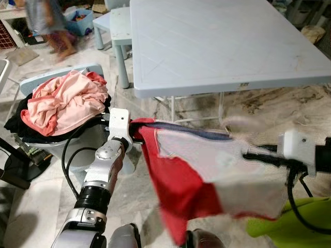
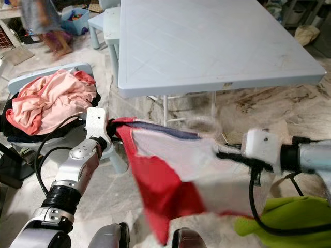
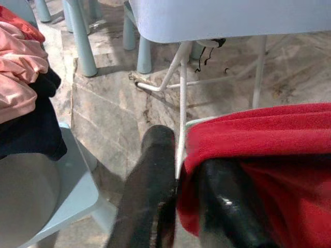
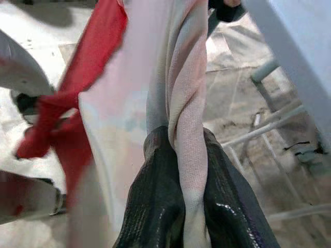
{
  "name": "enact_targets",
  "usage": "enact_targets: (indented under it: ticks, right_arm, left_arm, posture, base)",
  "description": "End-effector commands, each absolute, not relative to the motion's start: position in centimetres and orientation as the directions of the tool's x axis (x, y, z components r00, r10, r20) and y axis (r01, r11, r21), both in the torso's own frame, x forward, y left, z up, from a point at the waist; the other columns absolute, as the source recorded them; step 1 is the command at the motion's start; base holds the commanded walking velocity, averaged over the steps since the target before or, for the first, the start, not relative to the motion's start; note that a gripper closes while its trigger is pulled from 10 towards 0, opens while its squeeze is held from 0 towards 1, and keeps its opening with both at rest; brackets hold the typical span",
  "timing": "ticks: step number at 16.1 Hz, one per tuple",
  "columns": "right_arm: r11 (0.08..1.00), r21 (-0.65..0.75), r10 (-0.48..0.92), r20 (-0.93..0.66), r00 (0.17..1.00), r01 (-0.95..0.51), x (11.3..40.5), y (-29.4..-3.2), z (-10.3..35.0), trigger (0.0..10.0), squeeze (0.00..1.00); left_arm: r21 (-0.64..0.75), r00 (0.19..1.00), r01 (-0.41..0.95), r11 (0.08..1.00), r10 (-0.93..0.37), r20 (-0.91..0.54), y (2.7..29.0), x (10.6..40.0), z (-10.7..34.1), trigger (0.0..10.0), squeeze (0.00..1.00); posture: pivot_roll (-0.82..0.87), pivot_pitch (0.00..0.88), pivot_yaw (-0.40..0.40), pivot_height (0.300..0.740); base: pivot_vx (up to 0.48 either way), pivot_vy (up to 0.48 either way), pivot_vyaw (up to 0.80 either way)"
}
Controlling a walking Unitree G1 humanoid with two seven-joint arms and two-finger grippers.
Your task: Hang hanger
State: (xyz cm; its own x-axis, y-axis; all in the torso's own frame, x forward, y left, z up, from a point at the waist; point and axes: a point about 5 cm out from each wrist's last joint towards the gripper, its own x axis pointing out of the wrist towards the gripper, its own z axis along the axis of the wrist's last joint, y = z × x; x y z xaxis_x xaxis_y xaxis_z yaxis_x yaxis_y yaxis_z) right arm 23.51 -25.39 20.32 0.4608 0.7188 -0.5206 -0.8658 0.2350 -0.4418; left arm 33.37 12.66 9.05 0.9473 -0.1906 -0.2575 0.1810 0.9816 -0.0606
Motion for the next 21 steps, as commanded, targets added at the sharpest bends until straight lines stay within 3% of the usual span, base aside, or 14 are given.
enact_targets:
  ticks: [1,3,5,6,7,9,11,16,21]
  right_arm:
    - [0.191,-0.483,0.701,-0.542,0.463,-0.855,23.2,-25.7,21.2,10.0,0.0]
    - [0.139,-0.477,0.636,-0.628,0.448,-0.868,22.8,-26.0,19.2,10.0,0.0]
    - [0.065,-0.462,0.574,-0.708,0.412,-0.884,22.4,-26.2,17.0,10.0,0.0]
    - [0.055,-0.491,0.544,-0.715,0.438,-0.869,22.7,-26.3,16.5,10.0,0.0]
    - [0.065,-0.535,0.526,-0.699,0.484,-0.842,23.3,-26.3,16.3,10.0,0.0]
    - [0.2,-0.664,0.514,-0.554,0.654,-0.72,25.7,-26.0,17.0,10.0,0.0]
    - [0.265,-0.688,0.524,-0.485,0.7,-0.675,26.5,-26.0,18.0,10.0,0.0]
    - [0.319,-0.598,0.665,-0.412,0.623,-0.736,25.7,-25.4,20.8,10.0,0.0]
    - [0.236,-0.482,0.751,-0.461,0.473,-0.844,23.6,-25.0,22.6,10.0,0.0]
  left_arm:
    - [-0.069,0.959,0.092,0.993,-0.107,-0.264,14.4,33.6,9.1,10.0,0.42]
    - [-0.105,0.967,0.076,0.992,-0.098,-0.233,14.4,33.9,9.6,10.0,0.19]
    - [-0.143,0.982,0.049,0.989,-0.074,-0.174,14.4,34.2,10.8,10.0,0.14]
    - [-0.146,0.985,0.052,0.988,-0.075,-0.153,14.4,34.3,11.3,10.0,0.14]
    - [-0.144,0.986,0.062,0.988,-0.083,-0.145,14.3,34.3,11.5,10.0,0.15]
    - [-0.123,0.985,0.085,0.989,-0.102,-0.14,14.0,34.1,11.4,10.0,0.12]
    - [-0.115,0.983,0.069,0.991,-0.088,-0.161,14.0,33.9,10.9,10.0,0.0]
    - [-0.086,0.976,0.043,0.995,-0.06,-0.208,14.4,33.9,10.1,10.0,0.0]
    - [-0.11,0.97,0.022,0.994,-0.048,-0.239,14.6,33.9,9.7,10.0,0.0]
  posture:
    - [-0.16,0.101,0.035,0.74]
    - [-0.16,0.102,0.034,0.74]
    - [-0.16,0.103,0.032,0.74]
    - [-0.16,0.102,0.032,0.74]
    - [-0.16,0.102,0.032,0.74]
    - [-0.15,0.102,0.031,0.74]
    - [-0.15,0.101,0.03,0.74]
    - [-0.16,0.103,0.03,0.74]
    - [-0.17,0.103,0.034,0.74]
  base:
    - [0.0,0.0,0.0]
    - [0.0,0.0,0.0]
    - [0.0,0.0,0.0]
    - [0.0,0.0,0.0]
    - [0.0,0.0,0.0]
    - [0.0,0.0,0.0]
    - [0.0,0.0,0.0]
    - [0.0,0.0,0.0]
    - [0.0,0.0,0.0]
